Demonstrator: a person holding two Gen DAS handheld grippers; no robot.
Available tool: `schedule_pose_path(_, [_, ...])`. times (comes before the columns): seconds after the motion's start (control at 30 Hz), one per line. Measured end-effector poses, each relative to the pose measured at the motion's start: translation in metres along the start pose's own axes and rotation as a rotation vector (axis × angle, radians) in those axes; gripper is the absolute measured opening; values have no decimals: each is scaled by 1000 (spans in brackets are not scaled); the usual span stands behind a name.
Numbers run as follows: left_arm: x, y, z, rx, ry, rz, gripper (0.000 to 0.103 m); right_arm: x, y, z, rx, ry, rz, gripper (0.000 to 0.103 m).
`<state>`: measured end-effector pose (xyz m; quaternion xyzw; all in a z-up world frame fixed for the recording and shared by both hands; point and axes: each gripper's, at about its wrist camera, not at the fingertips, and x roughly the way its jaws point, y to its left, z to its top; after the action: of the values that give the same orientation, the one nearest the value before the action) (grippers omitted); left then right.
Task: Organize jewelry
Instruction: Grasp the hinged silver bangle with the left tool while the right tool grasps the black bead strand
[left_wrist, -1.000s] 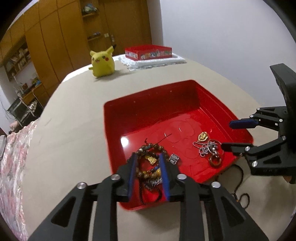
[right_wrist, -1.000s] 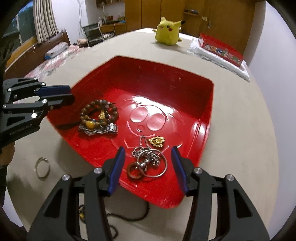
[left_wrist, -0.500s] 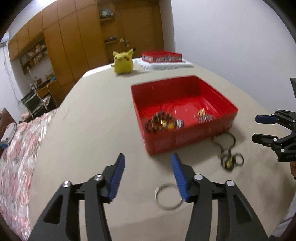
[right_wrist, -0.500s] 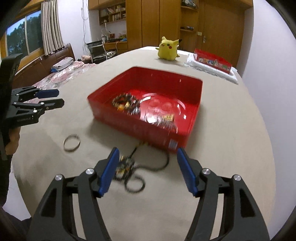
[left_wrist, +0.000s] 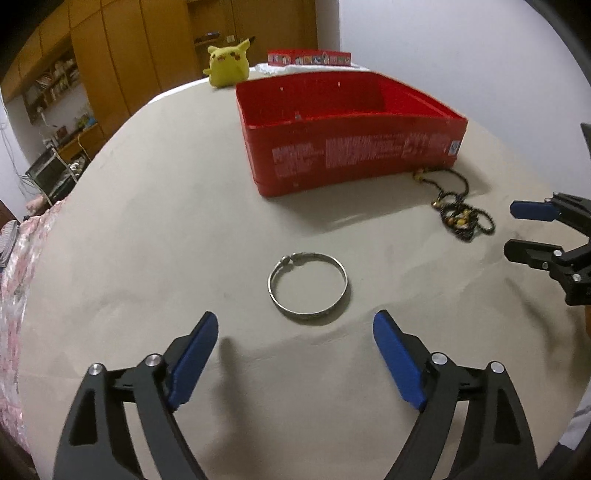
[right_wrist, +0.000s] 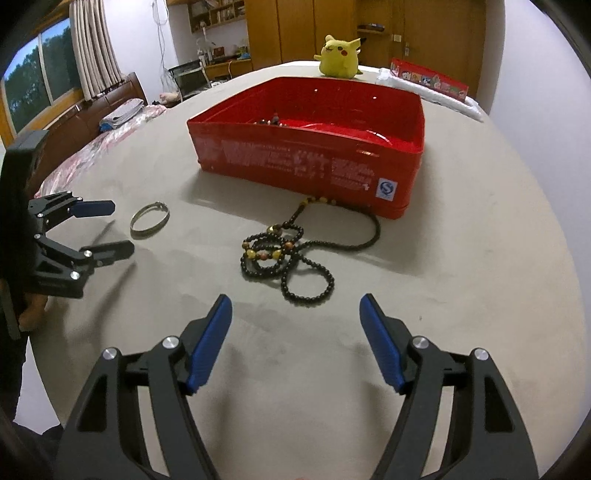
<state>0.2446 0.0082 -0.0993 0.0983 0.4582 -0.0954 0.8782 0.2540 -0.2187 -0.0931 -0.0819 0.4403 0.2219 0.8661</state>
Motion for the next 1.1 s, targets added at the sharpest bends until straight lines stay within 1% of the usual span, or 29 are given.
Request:
schedule_pose_path(0.03, [4,-1,0,-4,7,0,90,3,1,0,-2,5,1,71])
schedule_pose_path(0.1, [8,-3,3,-5,10,9,96,8,2,0,-5,13,-2,73])
schedule_pose_path(0.17, [10,-4,5,-5,11,13,99,15,2,1,-6,28,-4,74])
schedule_pose_path(0.47, [20,-1,16,-32,31,-4,100,37,4,20,-20,36,-3,78])
schedule_pose_path(0.53, [21,1,16,-38,32,-9,100,42,5,25,-23,39,-3,78])
schedule_pose_path(0.6, [22,0,17,-40,31,-12,98,45,7,29,-29,40,0,76])
schedule_pose_path(0.63, [22,1,18,-40,30,-15,97,46,7,31,-31,40,6,72])
schedule_pose_path(0.67, [21,0,17,-36,25,-23,93,47,7,32,-32,39,9,66])
schedule_pose_path(0.7, [20,0,16,-33,21,-29,85,47,7,33,-35,37,13,63])
schedule_pose_path(0.73, [19,-1,16,-28,16,-34,81,47,7,33,-37,35,17,55])
schedule_pose_path(0.77, [17,-2,16,-22,10,-41,68,47,6,33,-38,34,21,46])
schedule_pose_path(0.8, [15,-3,16,-17,7,-54,54,46,6,34,-39,32,28,39])
schedule_pose_path(0.83, [14,-3,17,-15,5,-64,50,45,5,34,-38,33,33,26])
schedule_pose_path(0.87, [14,-4,17,-16,6,-63,49,44,4,33,-37,33,35,22])
schedule_pose_path(1.1, [7,0,15,-34,-7,-75,49,26,1,25,-18,17,56,13])
